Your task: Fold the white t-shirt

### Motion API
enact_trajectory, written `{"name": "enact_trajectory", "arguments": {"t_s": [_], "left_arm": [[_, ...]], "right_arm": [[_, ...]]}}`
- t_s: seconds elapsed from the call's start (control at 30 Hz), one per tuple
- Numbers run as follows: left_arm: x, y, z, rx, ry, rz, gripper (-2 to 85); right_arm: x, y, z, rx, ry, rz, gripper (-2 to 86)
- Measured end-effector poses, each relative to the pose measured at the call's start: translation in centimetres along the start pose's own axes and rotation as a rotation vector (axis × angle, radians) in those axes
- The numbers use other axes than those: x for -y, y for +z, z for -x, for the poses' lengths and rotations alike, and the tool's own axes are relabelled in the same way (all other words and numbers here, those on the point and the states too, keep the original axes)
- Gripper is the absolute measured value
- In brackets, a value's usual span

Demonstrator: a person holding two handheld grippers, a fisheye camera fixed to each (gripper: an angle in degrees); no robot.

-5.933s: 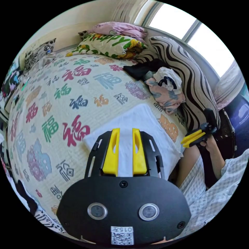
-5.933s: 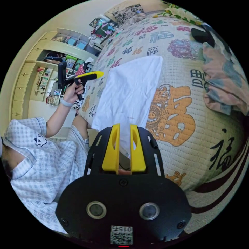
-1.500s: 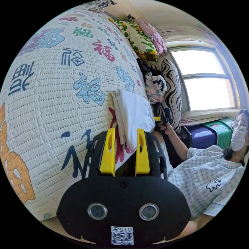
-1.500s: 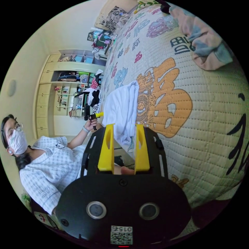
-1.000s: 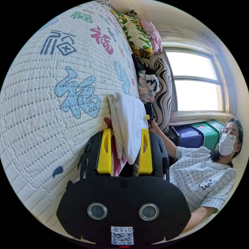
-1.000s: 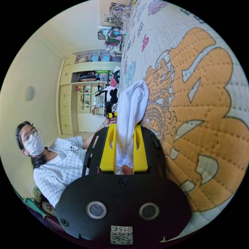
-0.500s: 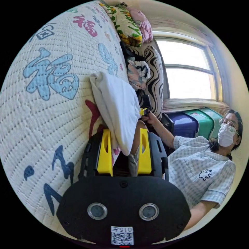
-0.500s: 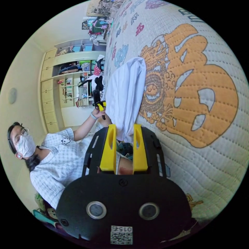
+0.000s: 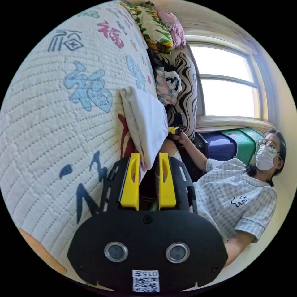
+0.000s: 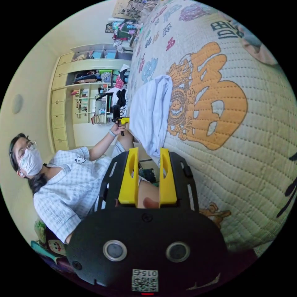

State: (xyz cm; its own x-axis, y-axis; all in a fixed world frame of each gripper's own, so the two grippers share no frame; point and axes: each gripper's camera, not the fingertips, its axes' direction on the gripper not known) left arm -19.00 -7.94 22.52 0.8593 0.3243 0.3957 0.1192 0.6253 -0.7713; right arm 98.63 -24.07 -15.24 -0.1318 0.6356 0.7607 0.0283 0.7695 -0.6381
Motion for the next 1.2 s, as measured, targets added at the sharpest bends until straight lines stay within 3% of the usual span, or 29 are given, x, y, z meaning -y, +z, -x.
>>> {"name": "enact_trajectory", "arguments": {"t_s": [0.1,0.2,0.37,0.53,0.73,0.93,1.2], "left_arm": [[-0.6,-3.8,-0.2,0.029,-0.035,-0.155,12.6],[1.3,-2.6,-0.2,0.032,-0.046,-0.140,13.6],[5.6,3.2,-2.8,-0.018,0.053,-0.060,12.2],[6.3,4.3,-3.8,-0.121,0.027,-0.062,8.2],[3.2,-0.2,-8.4,-0.101,0.106,-0.090,5.7],[-4.1,-12.0,-14.3,-0.087,0.181,-0.253,5.6],[-14.2,-37.7,-22.4,0.176,0.170,-0.471,5.6]], "right_arm": [[1.5,1.0,-0.6,0.000,-0.032,-0.096,13.2],[3.0,1.0,-2.5,-0.030,0.000,-0.288,13.1],[8.1,7.6,-5.9,0.192,-0.026,-0.161,11.4],[12.5,14.0,-6.3,0.183,-0.032,-0.025,6.7],[13.0,17.9,-2.9,0.118,-0.111,-0.097,5.1],[19.6,29.5,5.1,0.158,-0.290,-0.032,4.9],[35.5,52.9,18.3,0.266,-0.445,0.089,4.9]]}}
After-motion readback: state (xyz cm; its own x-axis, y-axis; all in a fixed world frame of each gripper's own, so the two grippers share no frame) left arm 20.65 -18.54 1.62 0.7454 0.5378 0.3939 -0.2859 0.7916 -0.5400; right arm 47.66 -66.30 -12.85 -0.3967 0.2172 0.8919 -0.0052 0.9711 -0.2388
